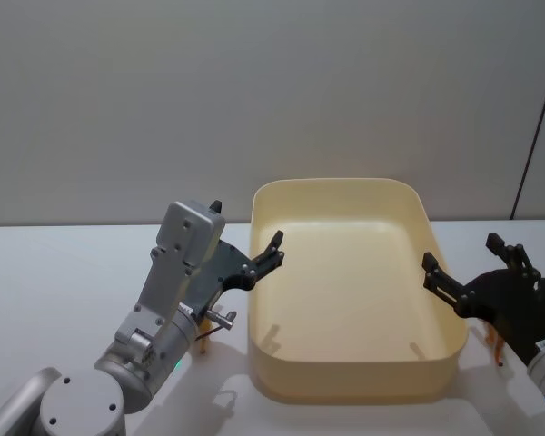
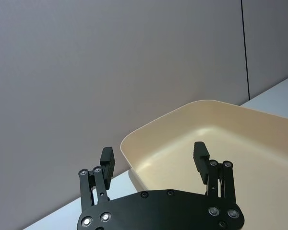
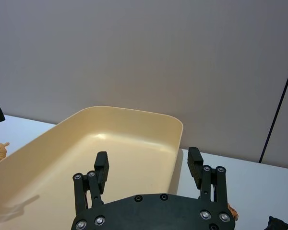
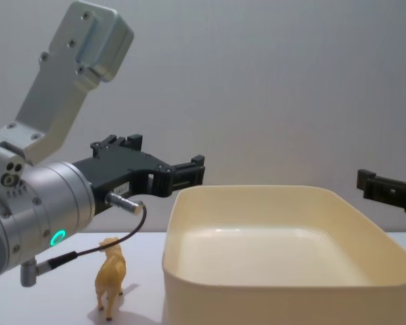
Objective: Pick up the toy alternately with two hands and place it into the central storage box.
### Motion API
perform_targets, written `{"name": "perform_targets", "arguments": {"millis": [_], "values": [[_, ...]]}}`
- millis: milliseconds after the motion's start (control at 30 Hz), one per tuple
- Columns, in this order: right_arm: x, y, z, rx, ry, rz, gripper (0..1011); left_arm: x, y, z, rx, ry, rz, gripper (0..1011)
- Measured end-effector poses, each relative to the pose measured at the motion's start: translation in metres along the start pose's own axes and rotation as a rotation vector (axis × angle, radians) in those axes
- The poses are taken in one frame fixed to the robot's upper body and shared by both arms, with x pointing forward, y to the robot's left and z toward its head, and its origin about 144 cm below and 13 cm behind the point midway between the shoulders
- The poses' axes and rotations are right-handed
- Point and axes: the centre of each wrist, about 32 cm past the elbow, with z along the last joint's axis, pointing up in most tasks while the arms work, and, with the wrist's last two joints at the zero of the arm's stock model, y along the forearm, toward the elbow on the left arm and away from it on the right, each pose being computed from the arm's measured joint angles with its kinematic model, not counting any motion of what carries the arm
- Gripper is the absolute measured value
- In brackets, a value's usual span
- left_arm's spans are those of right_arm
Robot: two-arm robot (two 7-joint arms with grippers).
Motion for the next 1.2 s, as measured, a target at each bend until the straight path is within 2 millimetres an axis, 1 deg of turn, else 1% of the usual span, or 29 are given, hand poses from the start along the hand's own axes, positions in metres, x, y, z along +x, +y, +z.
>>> {"name": "perform_targets", "arguments": {"millis": [767, 1033, 1200], "values": [[0.003, -0.002, 0.0, -0.003, -0.007, -0.003, 1001, 0.0, 0.0, 0.0, 0.0, 0.0, 0.0, 1001], [0.01, -0.013, 0.003, -0.01, -0.02, -0.046, 1001, 0.0, 0.0, 0.0, 0.0, 0.0, 0.0, 1001], [0.015, -0.026, 0.005, -0.024, -0.023, -0.087, 1001, 0.0, 0.0, 0.0, 0.0, 0.0, 0.0, 1001]]}}
